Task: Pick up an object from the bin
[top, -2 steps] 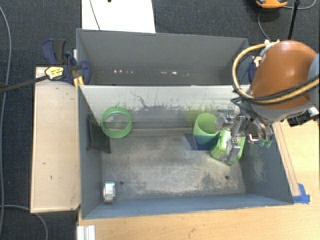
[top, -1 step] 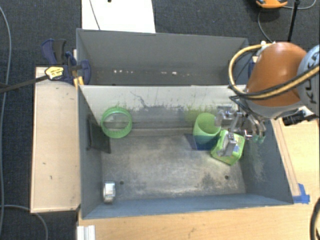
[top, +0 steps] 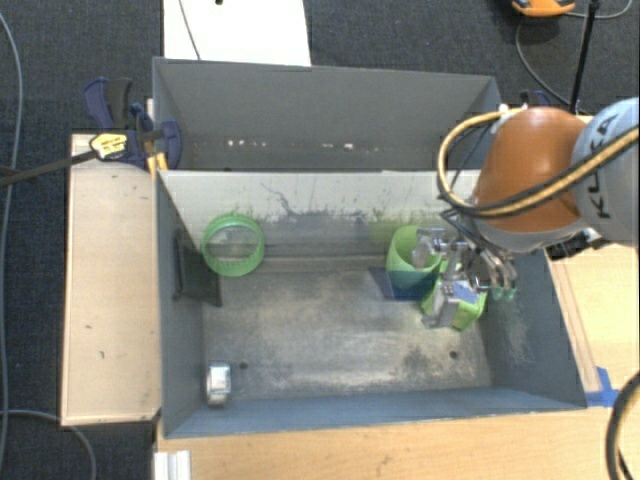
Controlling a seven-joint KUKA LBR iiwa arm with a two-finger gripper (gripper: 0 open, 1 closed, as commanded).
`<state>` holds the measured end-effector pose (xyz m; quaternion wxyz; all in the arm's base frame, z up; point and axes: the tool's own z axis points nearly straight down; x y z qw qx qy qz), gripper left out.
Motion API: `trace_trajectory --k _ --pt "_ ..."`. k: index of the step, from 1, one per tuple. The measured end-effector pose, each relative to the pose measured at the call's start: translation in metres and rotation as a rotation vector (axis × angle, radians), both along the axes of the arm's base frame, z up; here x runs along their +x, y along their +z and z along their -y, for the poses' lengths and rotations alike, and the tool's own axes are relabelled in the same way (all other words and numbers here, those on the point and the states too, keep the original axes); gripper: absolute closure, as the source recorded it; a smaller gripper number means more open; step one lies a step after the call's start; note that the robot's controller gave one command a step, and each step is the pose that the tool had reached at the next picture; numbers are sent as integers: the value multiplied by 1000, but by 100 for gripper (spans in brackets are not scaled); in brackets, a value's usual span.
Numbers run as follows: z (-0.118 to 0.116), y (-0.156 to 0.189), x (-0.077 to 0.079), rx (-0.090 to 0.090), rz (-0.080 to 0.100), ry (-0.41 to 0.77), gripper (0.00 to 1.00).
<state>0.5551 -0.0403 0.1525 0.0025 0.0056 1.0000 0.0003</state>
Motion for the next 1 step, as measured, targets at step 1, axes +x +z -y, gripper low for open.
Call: trace_trajectory --k 1 --pt "-33 -37 28 -2 12 199 0"
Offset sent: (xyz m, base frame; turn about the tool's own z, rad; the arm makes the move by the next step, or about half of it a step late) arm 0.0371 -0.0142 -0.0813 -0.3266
